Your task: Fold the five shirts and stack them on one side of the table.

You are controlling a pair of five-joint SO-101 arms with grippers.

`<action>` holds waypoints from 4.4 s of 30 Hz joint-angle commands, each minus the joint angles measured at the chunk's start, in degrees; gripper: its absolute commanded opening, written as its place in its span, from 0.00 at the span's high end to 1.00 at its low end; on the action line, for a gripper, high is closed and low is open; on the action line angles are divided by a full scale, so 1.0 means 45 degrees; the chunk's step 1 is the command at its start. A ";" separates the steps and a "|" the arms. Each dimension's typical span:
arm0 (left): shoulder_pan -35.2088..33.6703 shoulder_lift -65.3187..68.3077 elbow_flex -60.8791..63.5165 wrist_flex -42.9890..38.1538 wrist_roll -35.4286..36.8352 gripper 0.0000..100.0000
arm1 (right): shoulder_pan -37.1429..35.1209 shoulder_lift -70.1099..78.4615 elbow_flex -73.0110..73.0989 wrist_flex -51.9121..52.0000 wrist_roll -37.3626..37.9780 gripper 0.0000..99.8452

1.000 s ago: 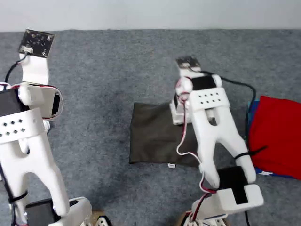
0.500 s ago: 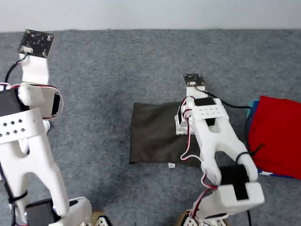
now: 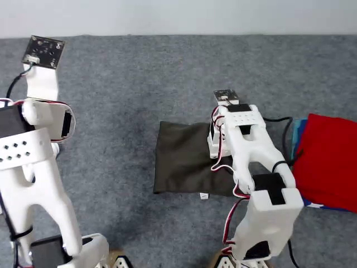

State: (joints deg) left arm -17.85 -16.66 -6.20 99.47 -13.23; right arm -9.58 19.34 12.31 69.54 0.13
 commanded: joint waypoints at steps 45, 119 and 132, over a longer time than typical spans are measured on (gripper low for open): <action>-0.0020 -0.0508 -0.0088 0.0234 -0.0137 0.99 | 0.0830 -0.0576 -0.6505 -0.0361 0.9143 0.79; -0.0039 -0.0508 -0.0088 0.0234 -0.0156 0.99 | -0.0303 0.3409 -0.8869 0.5187 -0.5939 0.99; -0.0039 -0.0508 -0.0088 0.0234 -0.0156 0.99 | 0.2002 -0.2686 -0.8791 0.7414 -0.0899 0.99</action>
State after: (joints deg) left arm -17.85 -16.66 -6.20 99.47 -13.41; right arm -5.27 15.30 -26.29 100.40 -8.75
